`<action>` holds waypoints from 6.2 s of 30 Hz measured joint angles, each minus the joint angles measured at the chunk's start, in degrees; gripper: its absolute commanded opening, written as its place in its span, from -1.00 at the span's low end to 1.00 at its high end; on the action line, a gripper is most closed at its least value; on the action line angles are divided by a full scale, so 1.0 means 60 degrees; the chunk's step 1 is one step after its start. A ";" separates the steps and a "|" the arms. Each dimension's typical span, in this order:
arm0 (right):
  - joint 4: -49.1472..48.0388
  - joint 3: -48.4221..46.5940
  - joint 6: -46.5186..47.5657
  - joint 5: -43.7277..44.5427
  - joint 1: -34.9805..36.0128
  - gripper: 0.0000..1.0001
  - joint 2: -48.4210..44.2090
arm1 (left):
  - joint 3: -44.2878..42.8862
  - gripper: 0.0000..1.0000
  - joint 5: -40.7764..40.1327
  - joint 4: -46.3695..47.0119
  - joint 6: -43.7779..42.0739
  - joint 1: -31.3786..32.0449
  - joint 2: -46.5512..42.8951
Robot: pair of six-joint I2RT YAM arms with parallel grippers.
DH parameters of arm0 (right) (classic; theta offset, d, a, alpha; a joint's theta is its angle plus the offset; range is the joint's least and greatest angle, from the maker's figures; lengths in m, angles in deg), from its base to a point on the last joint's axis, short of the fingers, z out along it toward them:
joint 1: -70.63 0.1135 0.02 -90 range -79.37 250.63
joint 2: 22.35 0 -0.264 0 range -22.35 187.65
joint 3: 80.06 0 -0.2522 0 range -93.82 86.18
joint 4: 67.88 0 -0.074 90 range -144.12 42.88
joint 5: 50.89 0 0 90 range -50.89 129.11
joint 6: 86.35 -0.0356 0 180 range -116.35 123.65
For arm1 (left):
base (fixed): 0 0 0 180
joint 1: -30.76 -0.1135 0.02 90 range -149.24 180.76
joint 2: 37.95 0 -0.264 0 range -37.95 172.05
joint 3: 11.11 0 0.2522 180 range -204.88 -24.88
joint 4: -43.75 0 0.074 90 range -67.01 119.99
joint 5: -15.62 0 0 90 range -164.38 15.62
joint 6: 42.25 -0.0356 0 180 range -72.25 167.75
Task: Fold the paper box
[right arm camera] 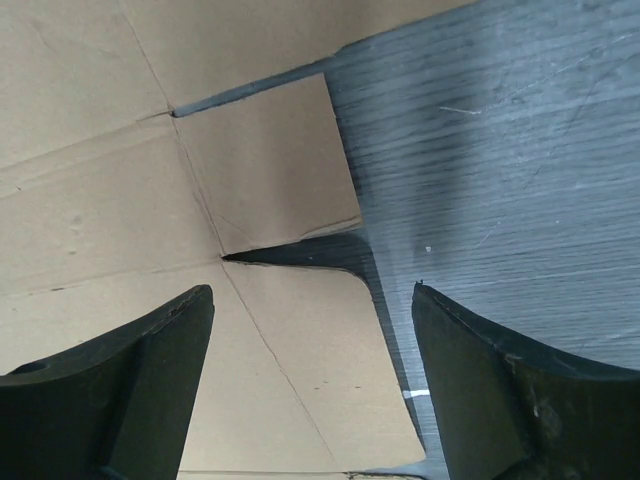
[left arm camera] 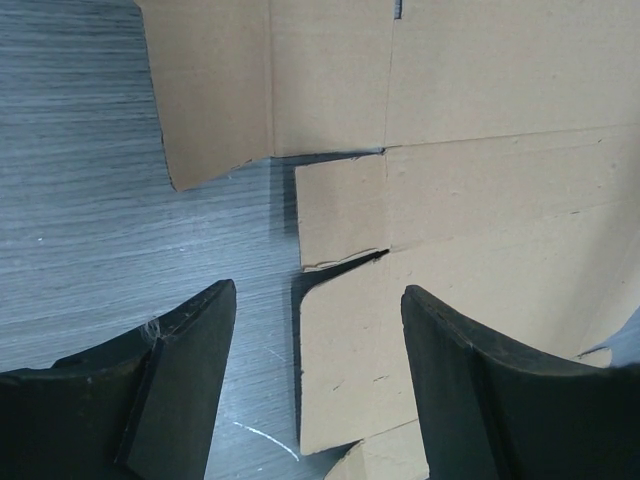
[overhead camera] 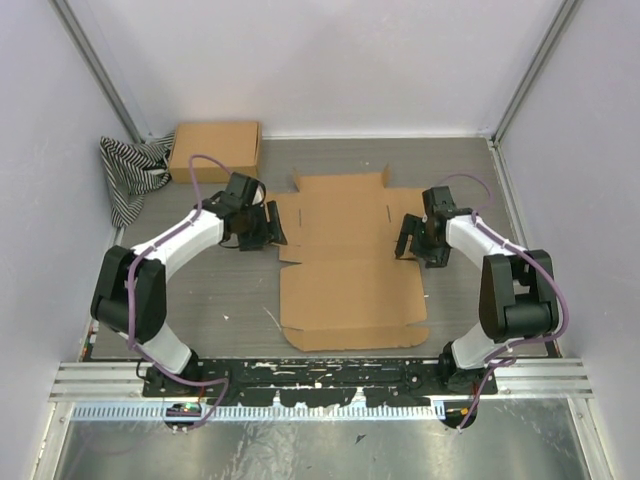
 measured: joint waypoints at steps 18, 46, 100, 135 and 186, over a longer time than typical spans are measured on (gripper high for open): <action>-0.1501 -0.0193 0.0058 -0.0372 -0.0149 0.63 0.0816 | 0.0109 0.45 0.0182 0.0809 0.0091 0.0229 0.0925; -0.1348 -0.0922 0.0000 -0.1810 0.0149 0.51 -0.0200 | -0.1093 0.43 0.0321 0.0678 0.0127 0.0721 0.1384; -0.1410 -0.0809 -0.0055 -0.1789 0.0452 0.59 0.0404 | -0.0750 0.43 -0.0186 -0.0015 0.0215 0.0787 0.1898; -0.2029 -0.0936 -0.0608 -0.1858 0.1672 0.52 0.1596 | -0.2313 0.41 0.0444 0.0331 0.0721 0.1650 0.2546; 0.1158 -0.2667 0.0627 0.1166 0.1603 0.54 -0.1311 | -1.3092 0.21 -0.2120 -0.3825 -0.1118 -0.0208 0.8812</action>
